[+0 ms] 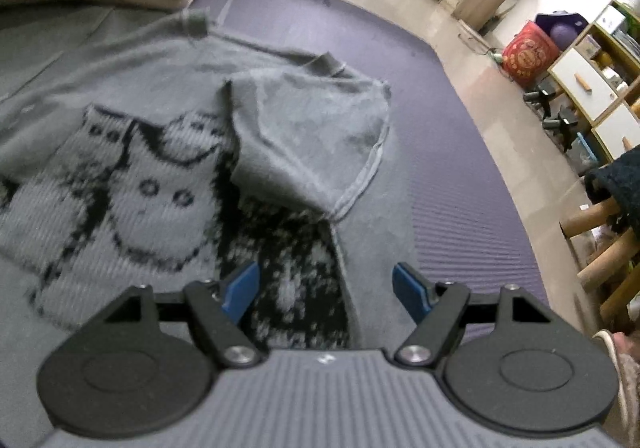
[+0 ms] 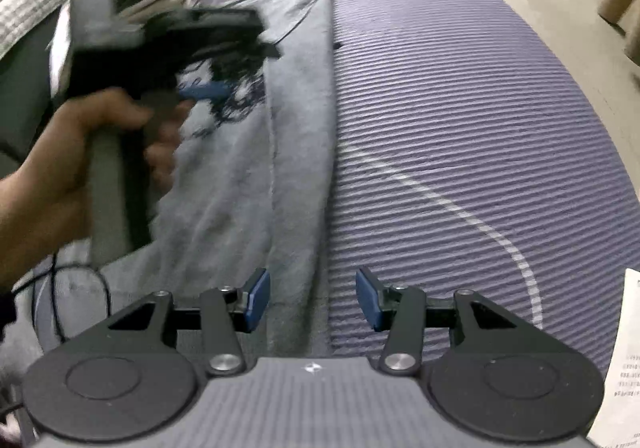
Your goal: Fold clothes
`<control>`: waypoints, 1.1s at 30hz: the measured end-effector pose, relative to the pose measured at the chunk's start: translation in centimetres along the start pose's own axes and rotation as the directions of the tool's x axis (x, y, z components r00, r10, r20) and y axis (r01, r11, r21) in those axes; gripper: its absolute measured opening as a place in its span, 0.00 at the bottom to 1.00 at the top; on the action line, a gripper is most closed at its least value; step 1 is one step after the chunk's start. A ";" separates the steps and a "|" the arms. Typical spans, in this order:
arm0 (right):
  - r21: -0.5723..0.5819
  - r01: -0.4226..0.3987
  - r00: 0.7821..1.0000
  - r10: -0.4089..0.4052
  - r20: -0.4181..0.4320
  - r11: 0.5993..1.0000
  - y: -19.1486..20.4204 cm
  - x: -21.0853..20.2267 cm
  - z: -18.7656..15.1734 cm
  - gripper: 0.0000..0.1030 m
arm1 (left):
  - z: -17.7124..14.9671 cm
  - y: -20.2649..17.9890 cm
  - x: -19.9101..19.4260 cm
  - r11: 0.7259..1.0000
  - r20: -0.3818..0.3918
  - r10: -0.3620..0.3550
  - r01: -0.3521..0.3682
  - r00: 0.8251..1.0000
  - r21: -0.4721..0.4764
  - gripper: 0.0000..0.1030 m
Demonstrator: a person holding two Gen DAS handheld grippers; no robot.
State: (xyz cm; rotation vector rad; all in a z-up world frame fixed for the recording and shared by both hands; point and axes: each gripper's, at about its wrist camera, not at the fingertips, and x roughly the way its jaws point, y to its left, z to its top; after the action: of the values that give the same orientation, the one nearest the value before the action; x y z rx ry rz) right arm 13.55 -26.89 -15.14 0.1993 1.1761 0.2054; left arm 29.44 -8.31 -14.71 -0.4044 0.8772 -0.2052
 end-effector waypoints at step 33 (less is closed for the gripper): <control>0.029 -0.109 0.993 0.111 -0.047 0.994 -0.1 0.2 0.2 0.47 | 0.5 -1.2 1.8 1.000 0.022 0.029 -0.029 0.999 -0.001 0.03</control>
State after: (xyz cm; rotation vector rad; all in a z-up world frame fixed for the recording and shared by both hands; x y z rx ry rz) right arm 13.83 -26.91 -15.27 0.2842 1.2173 0.2930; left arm 30.94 -9.83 -15.18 -0.3936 0.8615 -0.1733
